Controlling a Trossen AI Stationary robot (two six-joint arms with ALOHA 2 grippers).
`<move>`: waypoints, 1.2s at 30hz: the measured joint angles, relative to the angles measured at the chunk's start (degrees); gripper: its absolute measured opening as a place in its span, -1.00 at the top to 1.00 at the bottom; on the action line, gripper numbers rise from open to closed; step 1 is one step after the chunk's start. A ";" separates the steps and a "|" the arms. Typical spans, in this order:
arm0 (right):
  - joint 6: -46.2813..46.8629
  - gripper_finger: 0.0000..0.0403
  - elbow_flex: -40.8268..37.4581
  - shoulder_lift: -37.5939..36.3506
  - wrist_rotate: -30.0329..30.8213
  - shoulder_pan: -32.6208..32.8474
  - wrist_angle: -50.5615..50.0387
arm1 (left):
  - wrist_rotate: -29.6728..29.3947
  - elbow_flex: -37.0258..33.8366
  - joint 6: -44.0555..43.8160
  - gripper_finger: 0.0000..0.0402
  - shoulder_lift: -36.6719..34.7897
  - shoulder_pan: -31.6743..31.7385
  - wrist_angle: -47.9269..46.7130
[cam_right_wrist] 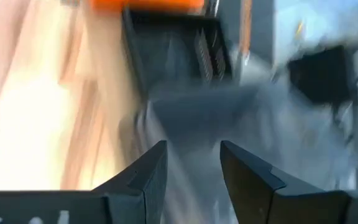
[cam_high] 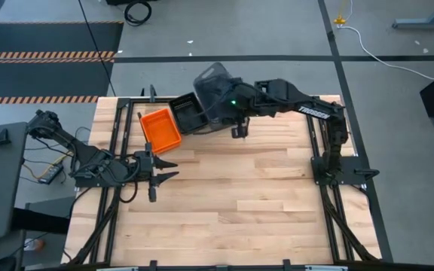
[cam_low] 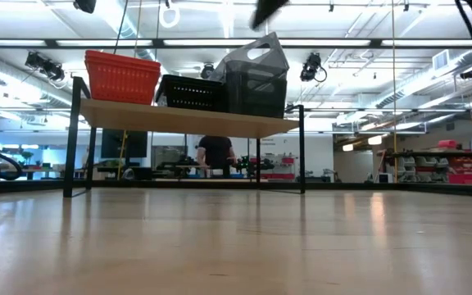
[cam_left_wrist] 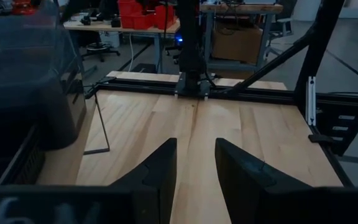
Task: Stack baskets on shelf by color
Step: Stack the gray bin on top of the gray bin on the shelf
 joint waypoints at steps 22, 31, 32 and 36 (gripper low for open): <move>4.13 0.23 -0.15 1.03 4.23 -2.81 -10.34 | 0.02 0.00 -1.42 0.42 0.00 0.01 -0.90; 2.63 0.42 -0.16 1.09 4.17 -4.02 -9.60 | 0.02 0.00 -1.42 0.42 0.00 0.00 -0.87; 2.47 0.48 -0.39 1.09 4.13 -4.07 -9.11 | 0.02 0.00 -1.42 0.42 0.00 0.00 -0.88; -0.17 0.77 -2.19 1.06 4.33 -4.02 -7.55 | 0.02 0.00 -1.43 0.42 0.00 0.00 -0.86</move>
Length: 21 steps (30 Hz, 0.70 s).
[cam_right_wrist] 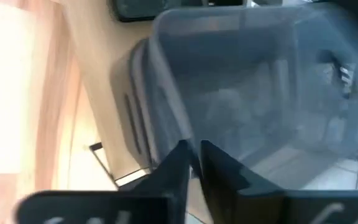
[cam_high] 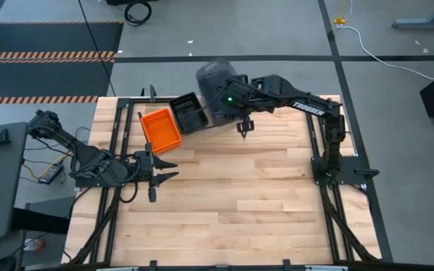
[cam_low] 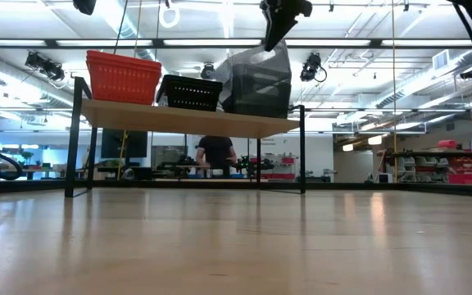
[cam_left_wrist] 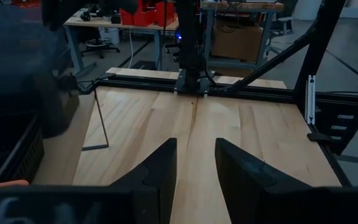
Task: Stack baskets on shelf by color
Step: Stack the gray bin on top of the gray bin on the shelf
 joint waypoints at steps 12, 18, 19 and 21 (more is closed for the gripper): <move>-3.22 0.95 -1.00 -0.85 0.29 1.72 4.24 | 0.00 0.00 0.00 0.42 0.00 0.02 0.02; -3.02 0.93 -0.98 -1.49 -0.11 2.39 4.39 | 0.02 0.00 -0.03 0.42 0.00 0.01 0.02; -3.03 0.93 -0.98 -1.64 -0.25 2.52 4.49 | 0.02 0.00 -0.04 0.42 0.00 0.00 0.02; -3.03 0.94 -0.98 -1.92 -0.81 2.73 4.66 | 0.02 0.00 -0.04 0.42 0.00 0.00 0.00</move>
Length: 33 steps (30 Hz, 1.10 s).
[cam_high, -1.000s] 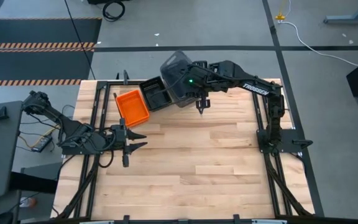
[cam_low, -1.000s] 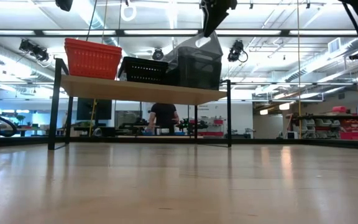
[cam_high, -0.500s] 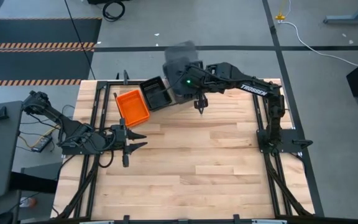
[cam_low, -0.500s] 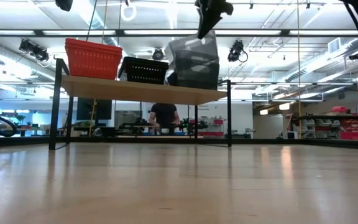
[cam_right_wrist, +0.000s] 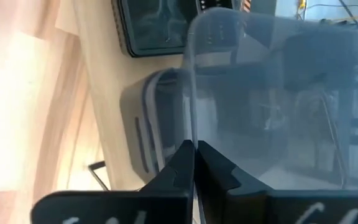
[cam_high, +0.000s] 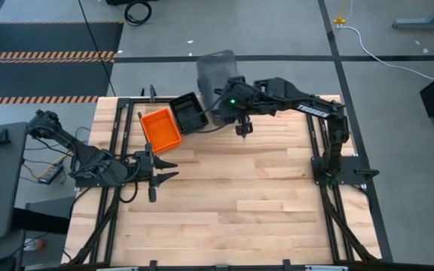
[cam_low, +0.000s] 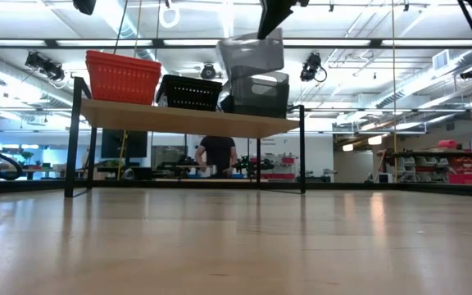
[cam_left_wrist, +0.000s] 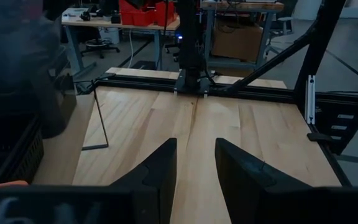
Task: Stack baskets on shelf by color
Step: Stack the gray bin on top of the gray bin on the shelf
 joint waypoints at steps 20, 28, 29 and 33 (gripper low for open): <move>2.93 0.86 0.02 -0.54 -2.14 0.23 -0.92 | 0.00 0.00 -0.35 0.42 0.00 -0.94 -0.33; 1.90 0.94 0.00 -2.11 -4.37 1.29 2.22 | -0.02 0.00 -0.37 0.42 -0.01 -0.94 -0.32; 1.77 0.94 0.02 -2.62 -5.33 1.34 2.87 | -0.02 0.00 -0.37 0.42 0.00 -0.94 -0.35; 2.23 0.94 0.07 -3.97 -7.25 1.35 2.98 | -0.02 0.00 -0.39 0.42 -0.01 -0.94 -0.37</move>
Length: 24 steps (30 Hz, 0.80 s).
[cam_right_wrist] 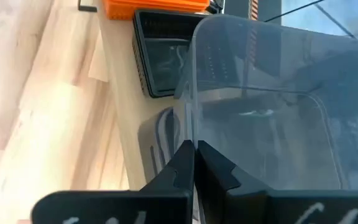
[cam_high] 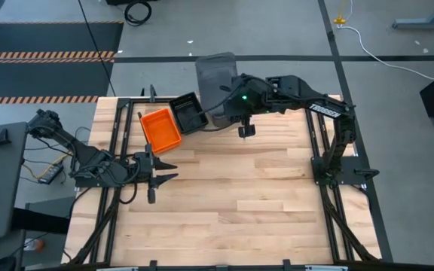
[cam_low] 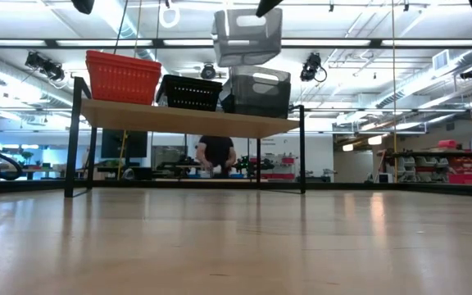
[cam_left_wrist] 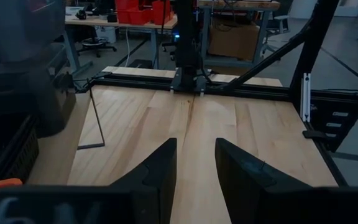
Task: Stack baskets on shelf by color
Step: Stack the gray bin on top of the gray bin on the shelf
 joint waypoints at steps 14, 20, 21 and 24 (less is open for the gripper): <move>0.60 0.94 -0.04 -0.82 -10.95 -7.21 -0.94 | 0.00 0.00 -0.68 0.42 0.00 0.00 -0.02; 0.10 0.94 -0.84 -0.79 -16.43 -9.89 -0.56 | 0.00 0.00 -0.61 0.42 0.01 0.00 -0.02; -0.10 0.94 -1.39 -0.79 -17.14 -10.14 -0.28 | 0.00 0.00 -0.61 0.42 -0.01 0.00 -0.02; -0.54 0.94 -2.80 -0.63 -17.38 -10.31 -0.31 | 0.00 0.00 -0.60 0.42 0.01 0.00 -0.02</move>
